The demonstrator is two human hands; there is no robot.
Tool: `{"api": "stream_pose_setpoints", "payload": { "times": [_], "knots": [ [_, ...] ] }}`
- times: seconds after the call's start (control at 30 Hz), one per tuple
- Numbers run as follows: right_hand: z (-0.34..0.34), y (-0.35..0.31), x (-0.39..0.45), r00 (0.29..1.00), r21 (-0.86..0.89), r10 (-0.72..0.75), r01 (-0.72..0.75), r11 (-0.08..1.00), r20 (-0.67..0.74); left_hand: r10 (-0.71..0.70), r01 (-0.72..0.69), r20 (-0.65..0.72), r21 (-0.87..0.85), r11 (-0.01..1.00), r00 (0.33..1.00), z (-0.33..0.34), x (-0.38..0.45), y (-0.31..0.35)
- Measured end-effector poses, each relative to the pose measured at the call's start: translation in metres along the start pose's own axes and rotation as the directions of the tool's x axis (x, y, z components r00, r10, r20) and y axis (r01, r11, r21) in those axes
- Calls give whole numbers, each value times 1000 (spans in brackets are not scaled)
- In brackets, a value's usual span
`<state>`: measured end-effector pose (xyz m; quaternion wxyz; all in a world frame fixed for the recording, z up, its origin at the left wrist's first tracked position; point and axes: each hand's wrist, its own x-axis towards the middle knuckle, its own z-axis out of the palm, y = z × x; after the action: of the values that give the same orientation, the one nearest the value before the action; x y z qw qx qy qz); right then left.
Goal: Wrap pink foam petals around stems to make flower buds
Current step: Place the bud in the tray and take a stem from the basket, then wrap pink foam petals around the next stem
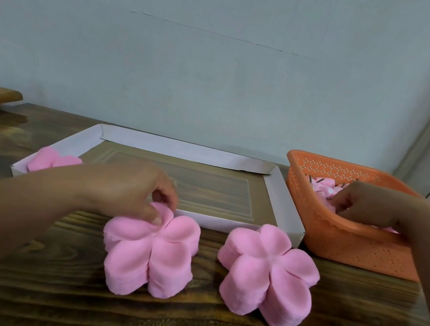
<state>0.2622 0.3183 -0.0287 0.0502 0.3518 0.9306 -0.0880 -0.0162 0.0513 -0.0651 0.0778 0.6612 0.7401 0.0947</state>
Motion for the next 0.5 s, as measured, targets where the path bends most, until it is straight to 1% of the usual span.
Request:
{"api": "stream_pose_setpoints", "payload": {
  "times": [0.13,0.27,0.4,0.47,0.5],
  "knots": [
    [0,-2,-3,999,66,-34,33,997,12,-5,10,-61,95,995,998,2,-2,1],
    [1,0,-3,1000,57,-3,3,998,1,29,-18,-74,136,990,997,2,-4,5],
    [3,5,0,997,87,21,-14,996,-80,33,-21,-90,126,992,995,1,-7,8],
    [4,5,-2,997,118,13,-3,993,-80,21,-12,-93,102,995,995,0,-7,8],
    [4,3,-3,998,140,6,3,990,-69,2,4,-74,79,997,997,0,-7,8]
  ]
}}
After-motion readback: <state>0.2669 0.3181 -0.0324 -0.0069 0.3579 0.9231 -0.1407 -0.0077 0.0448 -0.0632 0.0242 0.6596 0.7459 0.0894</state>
